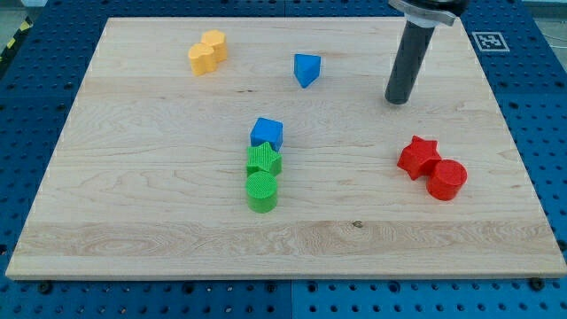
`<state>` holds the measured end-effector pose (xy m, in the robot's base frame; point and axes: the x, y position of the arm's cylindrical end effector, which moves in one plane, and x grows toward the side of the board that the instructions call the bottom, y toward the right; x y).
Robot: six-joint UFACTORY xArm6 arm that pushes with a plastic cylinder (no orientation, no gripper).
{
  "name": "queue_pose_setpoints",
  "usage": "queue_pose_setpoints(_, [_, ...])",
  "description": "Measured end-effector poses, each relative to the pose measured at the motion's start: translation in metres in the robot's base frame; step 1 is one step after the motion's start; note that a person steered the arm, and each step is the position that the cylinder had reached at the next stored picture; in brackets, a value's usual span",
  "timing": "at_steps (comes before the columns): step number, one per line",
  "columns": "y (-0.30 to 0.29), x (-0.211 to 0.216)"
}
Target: Push the blue triangle above the blue cube
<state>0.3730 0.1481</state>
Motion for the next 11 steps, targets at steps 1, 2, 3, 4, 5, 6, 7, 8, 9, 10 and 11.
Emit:
queue_pose_setpoints(1, [-0.049, -0.028])
queue_pose_setpoints(2, [-0.050, -0.033])
queue_pose_setpoints(3, [-0.051, -0.053])
queue_pose_setpoints(4, [-0.069, -0.081])
queue_pose_setpoints(5, [-0.093, -0.067])
queue_pose_setpoints(6, [-0.100, -0.042])
queue_pose_setpoints(7, [-0.120, -0.033])
queue_pose_setpoints(8, [-0.130, -0.045])
queue_pose_setpoints(9, [-0.138, -0.047])
queue_pose_setpoints(10, [-0.145, -0.020])
queue_pose_setpoints(11, [-0.150, -0.010])
